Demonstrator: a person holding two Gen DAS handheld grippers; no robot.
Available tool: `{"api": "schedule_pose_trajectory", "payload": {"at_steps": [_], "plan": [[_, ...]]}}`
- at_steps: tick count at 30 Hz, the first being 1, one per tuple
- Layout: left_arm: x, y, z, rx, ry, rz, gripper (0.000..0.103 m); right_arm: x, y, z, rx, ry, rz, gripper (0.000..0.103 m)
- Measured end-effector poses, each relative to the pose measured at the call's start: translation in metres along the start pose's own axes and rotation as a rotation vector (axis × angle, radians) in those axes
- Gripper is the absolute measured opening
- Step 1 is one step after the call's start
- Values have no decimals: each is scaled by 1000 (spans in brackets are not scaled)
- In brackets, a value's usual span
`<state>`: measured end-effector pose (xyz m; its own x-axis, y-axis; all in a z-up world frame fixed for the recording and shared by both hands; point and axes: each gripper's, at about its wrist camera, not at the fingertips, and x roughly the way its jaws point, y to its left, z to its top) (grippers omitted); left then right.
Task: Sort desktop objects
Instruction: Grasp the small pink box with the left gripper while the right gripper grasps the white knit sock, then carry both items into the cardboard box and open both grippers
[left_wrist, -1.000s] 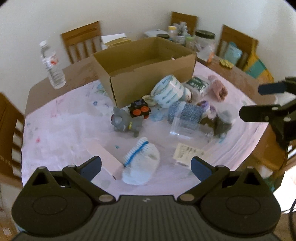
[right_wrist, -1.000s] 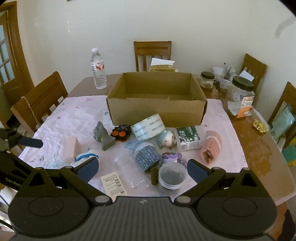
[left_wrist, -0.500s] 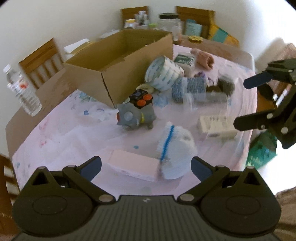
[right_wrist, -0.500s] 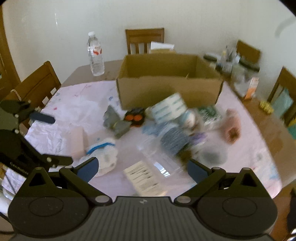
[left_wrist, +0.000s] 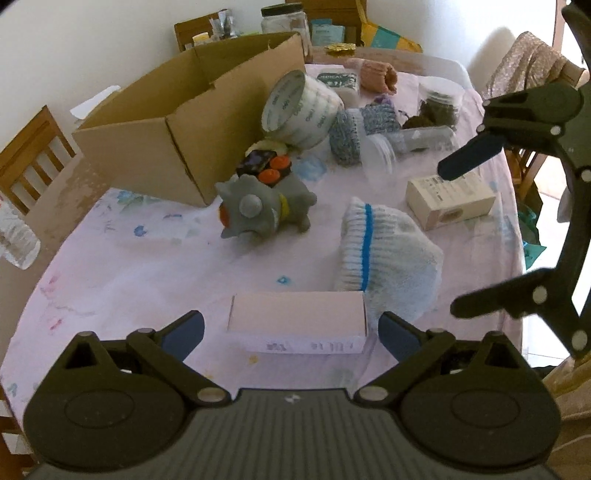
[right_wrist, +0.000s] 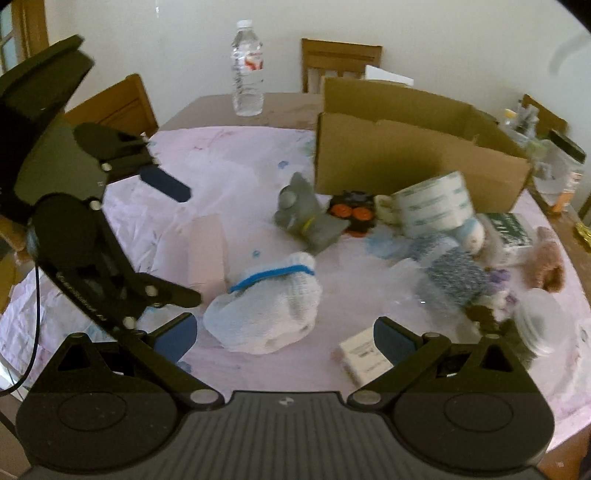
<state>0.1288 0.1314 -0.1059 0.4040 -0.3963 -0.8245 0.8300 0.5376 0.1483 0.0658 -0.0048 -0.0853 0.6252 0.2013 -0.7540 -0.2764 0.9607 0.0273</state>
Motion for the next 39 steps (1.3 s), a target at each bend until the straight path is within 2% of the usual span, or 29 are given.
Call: {"api": "schedule_pose_trajectory", "payload": {"at_steps": [2, 4, 6, 9, 13, 17, 23, 32, 39], "plan": [[3, 2, 0, -5, -10, -10, 99, 4, 2, 1, -11, 1, 8, 103], [6, 5, 0, -14, -17, -30, 95, 7, 2, 1, -17, 3, 16, 103], [7, 9, -1, -37, -23, -44, 81, 12, 1, 2, -21, 7, 21, 103], [7, 16, -2, -91, -25, -59, 81, 15, 1, 3, -40, 8, 25, 103], [-1, 21, 0, -108, -40, -32, 81, 21, 2, 5, -75, 10, 28, 103], [-7, 32, -2, -167, -37, -16, 81, 29, 7, 8, -131, 9, 45, 103], [-10, 35, -4, -189, -37, -1, 81, 46, 14, 8, -214, 18, 57, 103], [-20, 35, -1, -212, -48, 4, 81, 53, 15, 8, -276, 36, 43, 89], [-34, 34, 10, -224, -66, 15, 81, 44, 14, 11, -284, 38, 50, 85]]}}
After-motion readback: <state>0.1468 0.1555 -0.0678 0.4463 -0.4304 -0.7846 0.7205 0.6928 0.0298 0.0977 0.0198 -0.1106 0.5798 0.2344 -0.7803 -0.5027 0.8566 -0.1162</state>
